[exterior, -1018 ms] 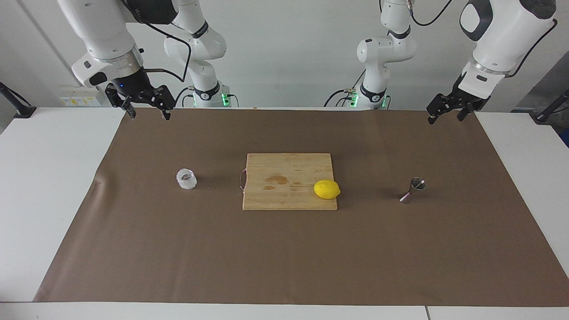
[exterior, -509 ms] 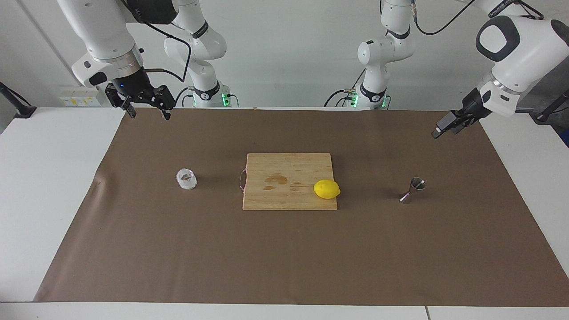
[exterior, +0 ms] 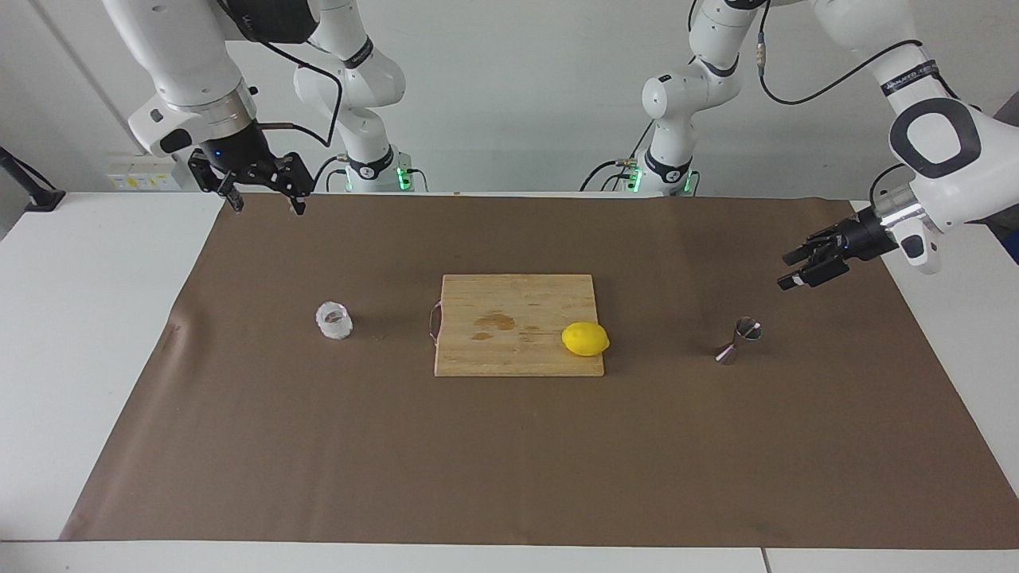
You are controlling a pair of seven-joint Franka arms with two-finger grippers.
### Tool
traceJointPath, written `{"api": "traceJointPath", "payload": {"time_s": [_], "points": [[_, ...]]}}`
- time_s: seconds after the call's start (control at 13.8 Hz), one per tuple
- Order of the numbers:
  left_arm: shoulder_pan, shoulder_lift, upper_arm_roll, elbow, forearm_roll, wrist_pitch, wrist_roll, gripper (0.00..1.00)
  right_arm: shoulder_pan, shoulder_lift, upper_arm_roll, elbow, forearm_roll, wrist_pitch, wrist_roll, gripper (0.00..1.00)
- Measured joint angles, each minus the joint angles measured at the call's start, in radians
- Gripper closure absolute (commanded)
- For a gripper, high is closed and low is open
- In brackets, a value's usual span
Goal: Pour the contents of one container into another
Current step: 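Move the left gripper toward the small steel cup and open it, then advance the open left gripper around the steel cup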
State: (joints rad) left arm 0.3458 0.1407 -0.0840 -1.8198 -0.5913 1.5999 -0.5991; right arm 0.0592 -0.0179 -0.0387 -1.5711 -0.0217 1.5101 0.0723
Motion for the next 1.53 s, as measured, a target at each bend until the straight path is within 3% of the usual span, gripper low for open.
{"api": "traceJointPath", "payload": {"time_s": [0.22,0.36,0.73,1.53], "points": [[0.03,0.07,-0.001,0.035,-0.068,-0.081,-0.304,0.0,0.0,0.0,0.0,0.0,0.0,0.0,0.0,0.0],[0.035,0.115,-0.002,0.053,-0.084,-0.089,-0.375,0.0,0.0,0.0,0.0,0.0,0.0,0.0,0.0,0.0],[0.062,0.24,-0.008,0.125,-0.16,-0.088,-0.397,0.0,0.0,0.0,0.0,0.0,0.0,0.0,0.0,0.0],[0.167,0.293,-0.093,0.131,-0.217,-0.092,-0.395,0.0,0.0,0.0,0.0,0.0,0.0,0.0,0.0,0.0]]}}
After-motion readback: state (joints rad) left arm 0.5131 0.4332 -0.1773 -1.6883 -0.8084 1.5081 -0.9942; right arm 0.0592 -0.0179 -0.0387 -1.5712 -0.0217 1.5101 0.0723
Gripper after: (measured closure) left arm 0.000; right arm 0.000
